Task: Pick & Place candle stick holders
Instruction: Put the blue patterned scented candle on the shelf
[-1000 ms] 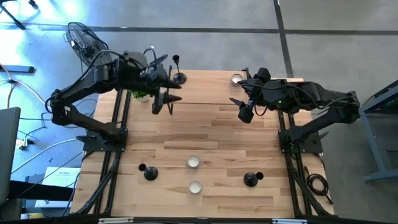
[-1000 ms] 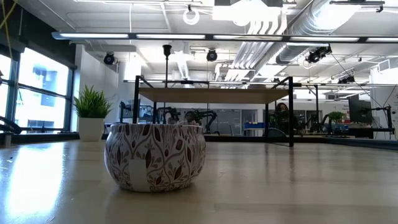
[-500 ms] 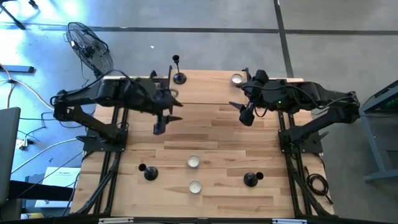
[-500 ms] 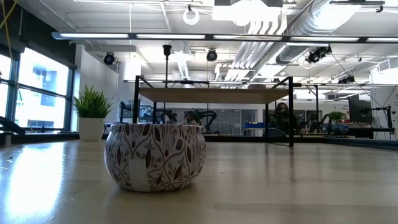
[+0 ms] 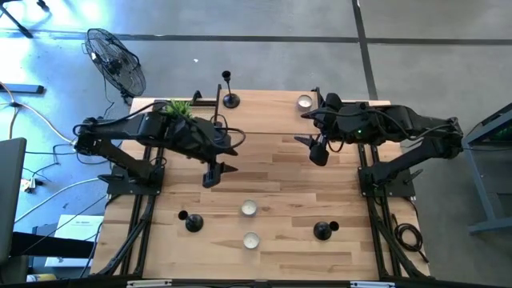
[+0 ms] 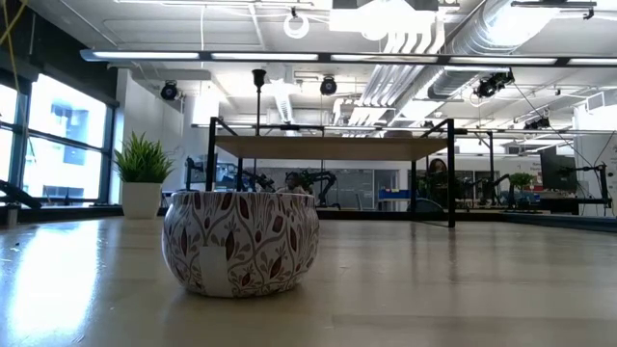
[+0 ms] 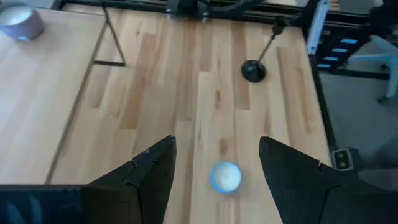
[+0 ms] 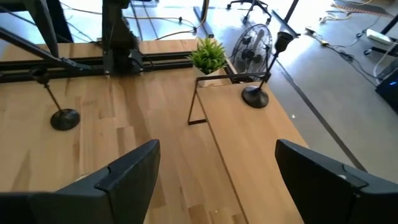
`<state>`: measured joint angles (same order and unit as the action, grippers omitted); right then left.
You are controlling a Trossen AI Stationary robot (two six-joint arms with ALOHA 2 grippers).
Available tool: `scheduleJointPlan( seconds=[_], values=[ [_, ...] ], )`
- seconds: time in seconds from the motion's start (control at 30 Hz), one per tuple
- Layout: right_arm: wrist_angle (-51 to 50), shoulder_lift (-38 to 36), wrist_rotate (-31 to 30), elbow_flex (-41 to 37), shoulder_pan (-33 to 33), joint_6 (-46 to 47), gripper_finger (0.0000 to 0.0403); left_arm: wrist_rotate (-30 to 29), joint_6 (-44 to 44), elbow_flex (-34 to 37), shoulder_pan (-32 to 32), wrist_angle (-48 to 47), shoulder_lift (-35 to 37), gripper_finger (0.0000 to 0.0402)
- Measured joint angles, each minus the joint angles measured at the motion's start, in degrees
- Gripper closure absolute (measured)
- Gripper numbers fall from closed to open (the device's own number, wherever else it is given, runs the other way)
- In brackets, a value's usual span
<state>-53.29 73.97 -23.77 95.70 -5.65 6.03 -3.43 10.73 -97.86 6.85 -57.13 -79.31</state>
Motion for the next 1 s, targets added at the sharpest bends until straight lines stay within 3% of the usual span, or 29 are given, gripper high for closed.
scheduleJointPlan(
  seconds=[0.27, 0.4, 0.73, 0.83, 1.0],
  values=[
    [-1.31, 0.0, 0.25, 0.01, 0.0, 0.93, 0.0091, -1.56, 0.05, -0.09, -0.04, 0.97, -1.34, 0.0165],
    [-1.32, 0.0, 0.22, 0.01, 0.0, 1.0, 0.0091, -3.34, 0.05, -0.03, -0.07, 0.06, -1.95, 0.0125],
    [-1.3, 0.0, -0.05, 0.01, 0.0, 1.0, 0.0091, -0.47, -1.04, -0.02, -0.07, -2.27, -3.44, 0.001],
    [-1.15, 0.0, -0.07, 0.02, 0.0, 1.29, 0.0091, -0.07, -0.95, -0.06, -0.07, -2.63, -4.12, 0.0005],
    [-0.86, 0.0, -0.07, 0.02, -0.02, 1.48, 0.0091, 7.59, 1.66, -0.01, -0.05, -3.57, -5.79, 0.0011]
  ],
)
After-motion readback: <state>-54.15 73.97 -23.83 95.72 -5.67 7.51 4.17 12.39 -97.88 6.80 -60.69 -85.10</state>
